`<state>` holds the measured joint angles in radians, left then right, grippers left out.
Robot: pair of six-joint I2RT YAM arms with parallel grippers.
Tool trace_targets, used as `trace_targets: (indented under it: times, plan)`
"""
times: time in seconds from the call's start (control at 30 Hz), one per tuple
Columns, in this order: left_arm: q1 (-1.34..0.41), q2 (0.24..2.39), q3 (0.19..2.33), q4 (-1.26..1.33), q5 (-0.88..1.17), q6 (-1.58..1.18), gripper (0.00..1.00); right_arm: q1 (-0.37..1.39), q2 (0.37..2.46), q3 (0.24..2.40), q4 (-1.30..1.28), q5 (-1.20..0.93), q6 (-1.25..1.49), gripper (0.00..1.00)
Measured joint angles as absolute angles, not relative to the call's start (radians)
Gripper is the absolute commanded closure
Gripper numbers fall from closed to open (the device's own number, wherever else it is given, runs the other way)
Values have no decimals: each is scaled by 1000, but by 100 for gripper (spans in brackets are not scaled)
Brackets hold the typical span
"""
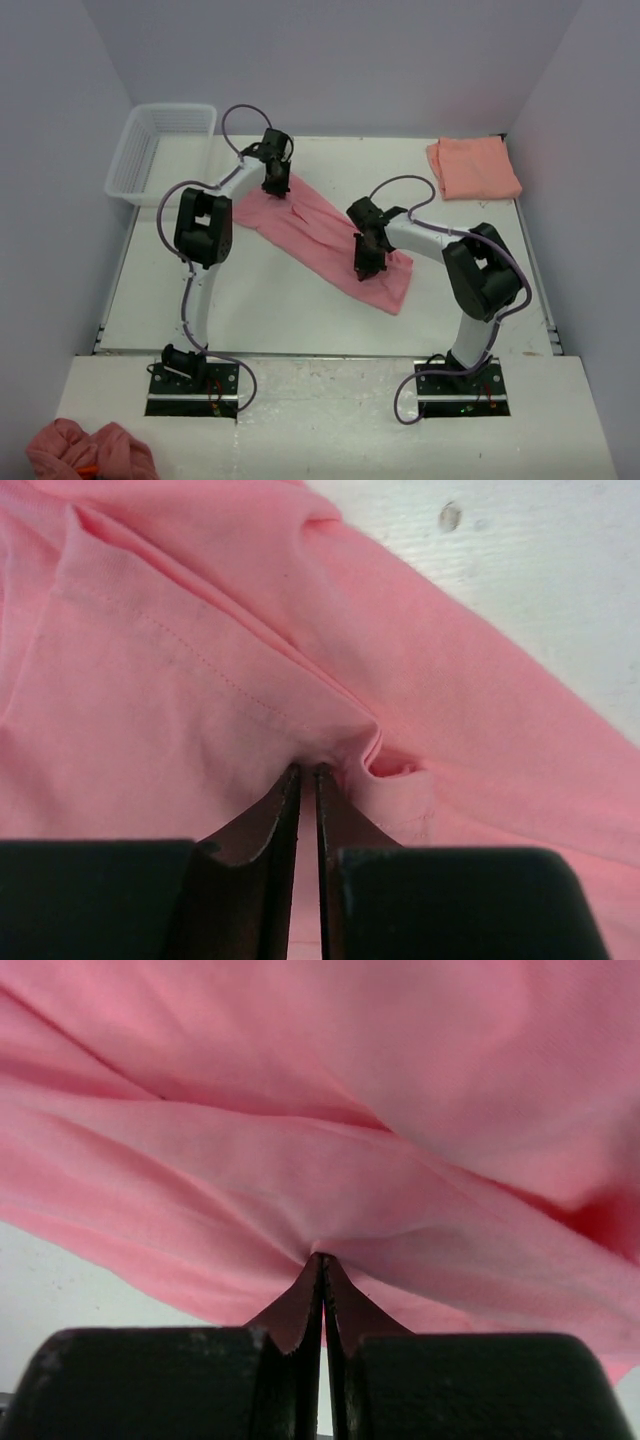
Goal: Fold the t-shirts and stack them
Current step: Rotate the tshirt 90 degrees
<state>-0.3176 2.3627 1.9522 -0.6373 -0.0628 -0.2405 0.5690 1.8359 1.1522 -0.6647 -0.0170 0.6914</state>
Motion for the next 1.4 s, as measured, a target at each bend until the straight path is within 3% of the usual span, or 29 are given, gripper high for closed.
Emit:
trace_targets:
  times: [0.53, 0.9, 1.23, 1.33, 1.37, 1.4]
  plan:
    - [-321, 2551, 2230, -585, 225, -185, 83, 867, 2009, 1393, -734, -43, 762, 100]
    - [-321, 2559, 2238, -575, 271, -126, 83, 934, 2068, 1489, -748, -43, 755, 100]
    - [-324, 2416, 2063, -551, 239, -111, 76, 1012, 1971, 1499, -820, 152, 695, 66]
    - [-330, 2331, 2049, -563, 207, -112, 67, 1016, 1862, 1499, -863, 207, 687, 49]
    - [-334, 2296, 2049, -564, 197, -113, 63, 1015, 1821, 1499, -881, 227, 687, 34]
    - [-337, 2263, 2049, -564, 189, -116, 62, 1014, 1790, 1499, -892, 240, 694, 27]
